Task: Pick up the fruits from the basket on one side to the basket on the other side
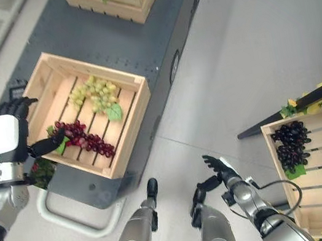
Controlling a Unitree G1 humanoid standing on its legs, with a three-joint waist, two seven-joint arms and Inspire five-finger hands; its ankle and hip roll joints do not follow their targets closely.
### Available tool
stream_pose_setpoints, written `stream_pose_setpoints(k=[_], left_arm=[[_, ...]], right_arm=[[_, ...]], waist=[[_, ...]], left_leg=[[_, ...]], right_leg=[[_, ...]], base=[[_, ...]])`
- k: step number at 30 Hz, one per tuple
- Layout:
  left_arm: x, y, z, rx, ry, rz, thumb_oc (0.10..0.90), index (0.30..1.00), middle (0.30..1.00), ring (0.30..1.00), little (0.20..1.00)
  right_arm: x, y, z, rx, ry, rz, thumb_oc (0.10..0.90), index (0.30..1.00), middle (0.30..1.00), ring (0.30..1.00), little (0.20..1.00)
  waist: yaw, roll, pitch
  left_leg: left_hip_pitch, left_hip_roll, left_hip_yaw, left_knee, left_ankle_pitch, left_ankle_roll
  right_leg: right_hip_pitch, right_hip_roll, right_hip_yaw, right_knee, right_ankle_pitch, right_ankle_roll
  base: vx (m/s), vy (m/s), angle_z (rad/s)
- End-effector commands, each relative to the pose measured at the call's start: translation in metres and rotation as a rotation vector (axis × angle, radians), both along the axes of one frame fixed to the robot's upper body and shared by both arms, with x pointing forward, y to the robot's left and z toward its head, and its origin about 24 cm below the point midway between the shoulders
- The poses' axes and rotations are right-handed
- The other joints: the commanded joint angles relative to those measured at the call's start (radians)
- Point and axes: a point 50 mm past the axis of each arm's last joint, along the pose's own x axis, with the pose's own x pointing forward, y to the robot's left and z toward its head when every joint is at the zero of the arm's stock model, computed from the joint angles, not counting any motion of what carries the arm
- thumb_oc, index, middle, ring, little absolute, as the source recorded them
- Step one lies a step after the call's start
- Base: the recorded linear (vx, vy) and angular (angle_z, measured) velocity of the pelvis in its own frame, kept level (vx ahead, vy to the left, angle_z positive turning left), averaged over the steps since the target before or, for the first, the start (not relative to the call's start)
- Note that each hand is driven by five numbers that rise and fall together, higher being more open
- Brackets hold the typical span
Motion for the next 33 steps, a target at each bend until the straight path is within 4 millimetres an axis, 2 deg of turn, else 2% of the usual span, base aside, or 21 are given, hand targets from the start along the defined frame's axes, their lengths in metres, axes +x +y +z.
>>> stream_pose_setpoints(k=[1, 6, 9, 14, 20, 23, 30, 33], left_arm=[[-0.001, 0.02, 0.056, 0.14, -0.241, 0.101, 0.8, 0.9, 0.9, 0.9, 0.9], [0.003, 0.031, 0.079, 0.293, -0.196, 0.204, 0.8, 0.9, 0.9, 0.9, 0.9], [0.005, 0.032, 0.093, 0.332, -0.202, 0.215, 0.8, 0.9, 0.9, 0.9, 0.9], [0.012, 0.031, 0.113, 0.489, -0.137, 0.235, 0.8, 0.9, 0.9, 0.9, 0.9], [0.018, 0.019, 0.14, 0.648, -0.101, 0.205, 0.8, 0.9, 0.9, 0.9, 0.9], [0.02, 0.016, 0.146, 0.692, -0.068, 0.198, 0.8, 0.9, 0.9, 0.9, 0.9], [0.021, 0.012, 0.152, 0.911, 0.141, 0.212, 0.8, 0.9, 0.9, 0.9, 0.9], [0.024, -0.001, 0.156, 0.958, 0.175, 0.16, 0.8, 0.9, 0.9, 0.9, 0.9]], right_arm=[[0.0, -0.012, 0.01, -0.041, -0.093, -0.029, 0.8, 0.9, 0.9, 0.9, 0.9], [0.019, -0.023, 0.031, -0.108, -0.136, -0.02, 0.8, 0.9, 0.9, 0.9, 0.9], [0.025, -0.028, 0.037, -0.124, -0.136, -0.02, 0.8, 0.9, 0.9, 0.9, 0.9], [0.032, -0.027, 0.047, -0.116, -0.159, 0.011, 0.8, 0.9, 0.9, 0.9, 0.9], [0.025, -0.029, 0.04, -0.165, -0.126, 0.048, 0.8, 0.9, 0.9, 0.9, 0.9], [0.025, -0.032, 0.042, -0.169, -0.132, 0.038, 0.8, 0.9, 0.9, 0.9, 0.9], [0.033, -0.035, 0.055, -0.171, -0.167, 0.05, 0.8, 0.9, 0.9, 0.9, 0.9], [0.036, -0.035, 0.058, -0.15, -0.172, 0.052, 0.8, 0.9, 0.9, 0.9, 0.9]], waist=[[-0.016, 0.006, -0.012], [-0.021, -0.005, 0.006], [-0.025, -0.009, 0.006], [-0.032, -0.031, 0.006], [-0.029, -0.056, 0.006], [-0.029, -0.057, 0.006], [-0.027, -0.045, 0.006], [-0.027, -0.042, 0.006]], left_leg=[[-0.101, -0.02, 0.064, 0.252, -0.159, 0.019], [-0.243, -0.01, 0.087, 0.422, -0.216, 0.041], [-0.309, -0.002, 0.095, 0.477, -0.235, 0.043], [-0.388, 0.004, 0.103, 0.52, -0.249, 0.049], [-0.434, 0.012, 0.1, 0.54, -0.263, 0.056], [-0.457, 0.012, 0.096, 0.55, -0.265, 0.056], [-0.491, 0.016, 0.095, 0.572, -0.276, 0.057], [-0.502, 0.016, 0.096, 0.577, -0.279, 0.055]], right_leg=[[0.02, 0.032, 0.012, 0.135, -0.091, -0.102], [-0.128, 0.007, 0.026, 0.32, -0.139, -0.121], [-0.192, 0.001, 0.032, 0.376, -0.155, -0.124], [-0.28, 0.003, 0.043, 0.421, -0.158, -0.12], [-0.345, -0.005, 0.038, 0.46, -0.159, -0.106], [-0.369, -0.005, 0.038, 0.467, -0.157, -0.104], [-0.408, -0.015, 0.033, 0.477, -0.148, -0.094], [-0.421, -0.02, 0.032, 0.484, -0.147, -0.089]], base=[[-0.02, 0.149, -0.03], [-0.03, 0.139, -0.05], [-0.01, 0.104, -0.02], [0.0, 0.086, 0.0], [0.04, 0.021, 0.05], [0.01, 0.002, 0.02], [0.0, 0.0, 0.0], [0.01, 0.002, 0.01]])
